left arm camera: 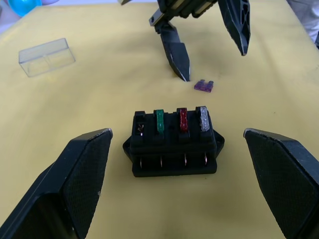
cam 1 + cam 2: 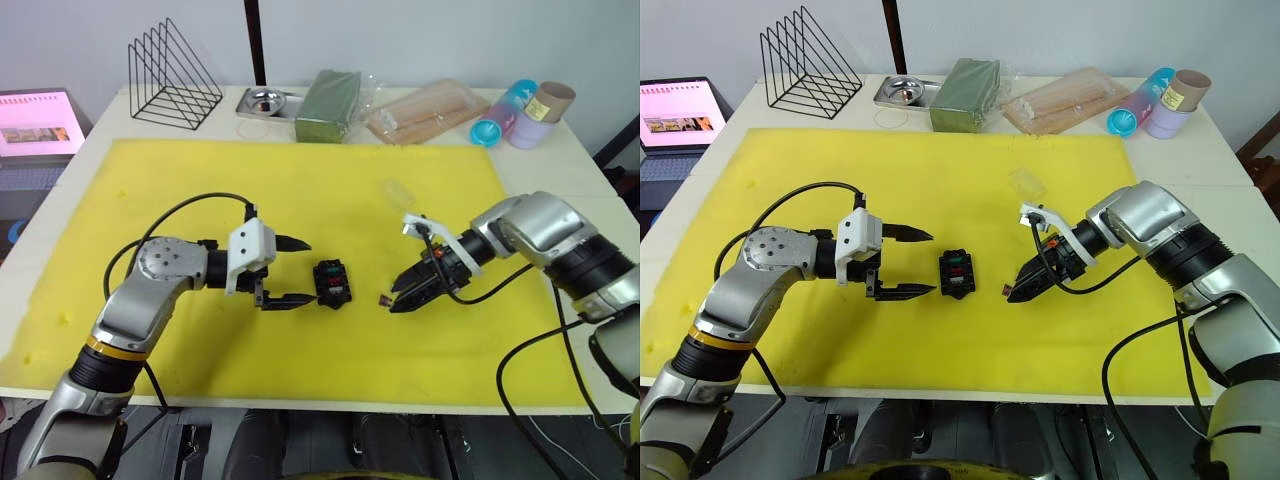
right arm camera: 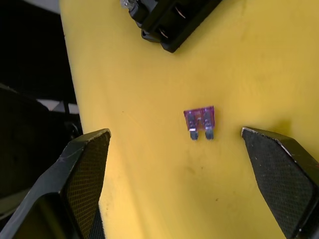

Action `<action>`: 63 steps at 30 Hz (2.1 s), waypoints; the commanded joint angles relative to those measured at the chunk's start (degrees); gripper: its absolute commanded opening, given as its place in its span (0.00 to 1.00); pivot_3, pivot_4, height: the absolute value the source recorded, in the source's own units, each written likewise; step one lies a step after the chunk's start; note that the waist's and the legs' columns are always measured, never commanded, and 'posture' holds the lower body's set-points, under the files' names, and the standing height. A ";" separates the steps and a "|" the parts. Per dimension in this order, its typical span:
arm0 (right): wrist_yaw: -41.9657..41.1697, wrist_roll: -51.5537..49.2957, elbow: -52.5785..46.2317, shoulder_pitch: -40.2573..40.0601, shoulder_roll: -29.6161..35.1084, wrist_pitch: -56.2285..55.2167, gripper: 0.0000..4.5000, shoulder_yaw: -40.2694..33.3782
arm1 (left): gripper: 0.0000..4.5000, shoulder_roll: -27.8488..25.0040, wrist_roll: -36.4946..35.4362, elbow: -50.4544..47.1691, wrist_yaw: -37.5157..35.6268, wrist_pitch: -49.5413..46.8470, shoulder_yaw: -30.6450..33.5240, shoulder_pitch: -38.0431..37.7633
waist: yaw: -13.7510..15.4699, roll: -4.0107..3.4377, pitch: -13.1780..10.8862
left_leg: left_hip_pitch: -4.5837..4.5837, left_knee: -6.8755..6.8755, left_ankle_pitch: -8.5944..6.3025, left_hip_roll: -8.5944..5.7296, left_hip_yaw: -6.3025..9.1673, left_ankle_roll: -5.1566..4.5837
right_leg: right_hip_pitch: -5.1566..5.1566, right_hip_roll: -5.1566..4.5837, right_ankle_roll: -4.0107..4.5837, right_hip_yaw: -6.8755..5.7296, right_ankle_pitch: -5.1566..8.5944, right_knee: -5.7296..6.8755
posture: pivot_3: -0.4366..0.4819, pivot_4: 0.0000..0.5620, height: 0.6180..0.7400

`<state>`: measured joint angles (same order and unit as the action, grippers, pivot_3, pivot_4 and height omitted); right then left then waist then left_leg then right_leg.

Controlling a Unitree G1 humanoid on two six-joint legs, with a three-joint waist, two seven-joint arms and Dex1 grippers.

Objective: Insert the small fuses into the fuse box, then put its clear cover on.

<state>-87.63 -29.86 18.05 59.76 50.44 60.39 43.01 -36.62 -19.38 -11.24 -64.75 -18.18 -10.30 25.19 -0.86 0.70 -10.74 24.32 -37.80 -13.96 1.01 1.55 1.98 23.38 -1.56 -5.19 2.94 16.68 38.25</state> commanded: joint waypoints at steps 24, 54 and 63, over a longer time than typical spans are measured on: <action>-4.87 0.91 1.61 3.17 -3.92 2.06 0.99 3.78 | 1.00 -0.36 -0.56 -3.33 1.33 -0.07 0.94 -0.63 | -0.05 0.00 0.00 | 0.00 -0.06 0.00 -0.01 0.08 0.00 | -0.01 -0.01 0.00 -0.04 0.00 0.06 | 0.48 0.27 1.00; -4.87 3.28 13.46 6.79 -7.21 -2.88 0.37 8.20 | 1.00 -0.54 -0.31 -3.37 1.50 0.12 0.87 -0.77 | -0.05 -0.01 0.00 | 0.00 -0.11 0.00 -0.04 0.08 0.00 | -0.02 -0.05 0.00 -0.04 0.00 0.10 | 0.48 0.27 1.00; -4.87 4.07 13.79 6.77 -7.40 -3.70 0.00 8.30 | 1.00 -0.31 -0.16 -2.98 1.58 0.22 0.75 -0.44 | -0.07 -0.01 0.00 | 0.00 -0.11 0.00 -0.04 0.08 0.00 | -0.02 -0.05 0.00 -0.04 0.00 0.10 | 0.48 0.27 1.00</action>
<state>-92.39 -26.01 31.83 65.04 43.28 57.09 51.16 -36.94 -19.37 -12.63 -63.50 -18.52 -10.29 24.36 -0.93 0.69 -10.74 24.32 -37.91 -13.97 0.98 1.64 1.98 23.36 -1.61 -5.19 2.90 16.68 38.35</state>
